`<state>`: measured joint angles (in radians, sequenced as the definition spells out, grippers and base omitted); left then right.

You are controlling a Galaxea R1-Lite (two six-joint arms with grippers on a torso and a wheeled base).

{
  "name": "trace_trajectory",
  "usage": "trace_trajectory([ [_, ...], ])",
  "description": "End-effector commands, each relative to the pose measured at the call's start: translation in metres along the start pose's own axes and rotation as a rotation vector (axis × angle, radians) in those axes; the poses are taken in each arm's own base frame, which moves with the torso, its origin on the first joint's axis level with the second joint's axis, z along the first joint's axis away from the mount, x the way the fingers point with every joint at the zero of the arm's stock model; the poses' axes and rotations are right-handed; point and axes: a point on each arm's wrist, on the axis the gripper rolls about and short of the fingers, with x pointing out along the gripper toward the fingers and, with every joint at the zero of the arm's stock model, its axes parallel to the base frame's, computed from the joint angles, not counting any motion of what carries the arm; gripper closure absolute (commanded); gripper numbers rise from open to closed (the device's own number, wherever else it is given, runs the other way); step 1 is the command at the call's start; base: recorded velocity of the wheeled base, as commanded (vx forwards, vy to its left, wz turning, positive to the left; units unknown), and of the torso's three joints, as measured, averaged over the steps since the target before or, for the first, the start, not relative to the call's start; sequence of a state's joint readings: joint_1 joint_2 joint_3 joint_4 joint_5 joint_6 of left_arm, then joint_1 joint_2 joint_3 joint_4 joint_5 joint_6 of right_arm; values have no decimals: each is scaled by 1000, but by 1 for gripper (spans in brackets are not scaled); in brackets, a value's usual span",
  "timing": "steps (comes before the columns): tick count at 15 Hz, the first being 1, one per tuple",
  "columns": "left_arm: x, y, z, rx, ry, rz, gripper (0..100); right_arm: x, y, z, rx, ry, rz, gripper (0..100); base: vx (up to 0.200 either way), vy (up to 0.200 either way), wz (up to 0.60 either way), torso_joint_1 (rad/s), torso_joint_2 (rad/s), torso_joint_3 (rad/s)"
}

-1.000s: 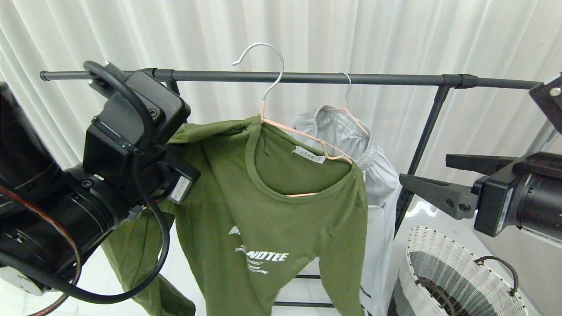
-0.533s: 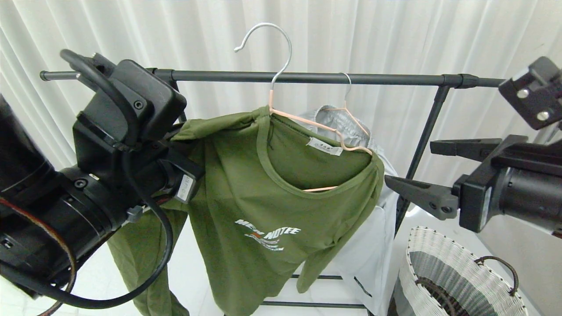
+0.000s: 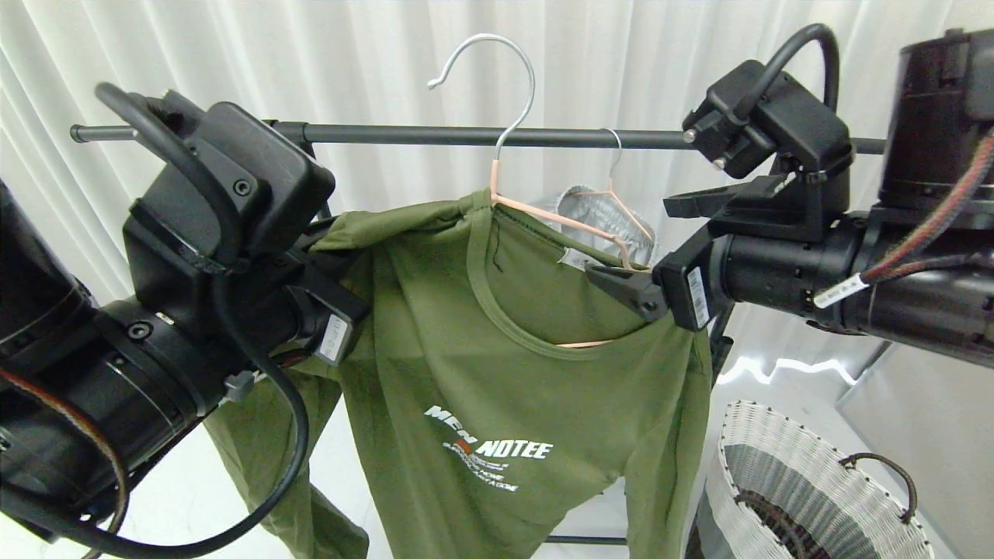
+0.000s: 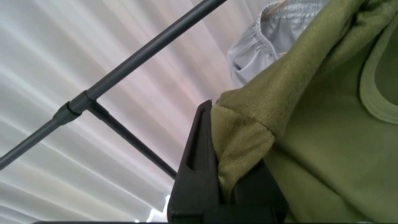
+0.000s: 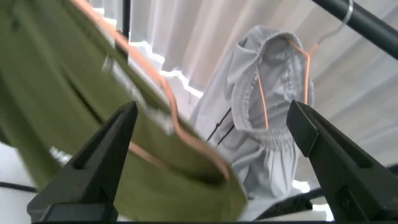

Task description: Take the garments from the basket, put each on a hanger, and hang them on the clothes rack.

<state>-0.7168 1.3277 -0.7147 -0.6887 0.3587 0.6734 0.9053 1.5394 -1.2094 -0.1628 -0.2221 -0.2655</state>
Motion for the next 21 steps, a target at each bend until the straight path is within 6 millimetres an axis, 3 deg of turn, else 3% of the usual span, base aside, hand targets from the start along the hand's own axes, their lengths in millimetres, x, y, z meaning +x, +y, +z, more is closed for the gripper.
trace_trajectory([
  [1,-1,-1,1,-1,-6,-6,100,21,6,-3,-15,28,1,0,0,0,0,0,0,0],
  [11,-2,-5,3,-1,-16,-25,100,28,3,-5,-43,37,-17,0,0,0,0,0,0,0],
  [12,-3,-5,3,-1,-15,-26,100,28,3,-5,-43,37,-17,100,0,0,0,0,0,0],
  [21,-2,-5,3,-1,-16,-25,100,27,2,-4,-42,34,-19,100,0,0,0,0,0,0],
])
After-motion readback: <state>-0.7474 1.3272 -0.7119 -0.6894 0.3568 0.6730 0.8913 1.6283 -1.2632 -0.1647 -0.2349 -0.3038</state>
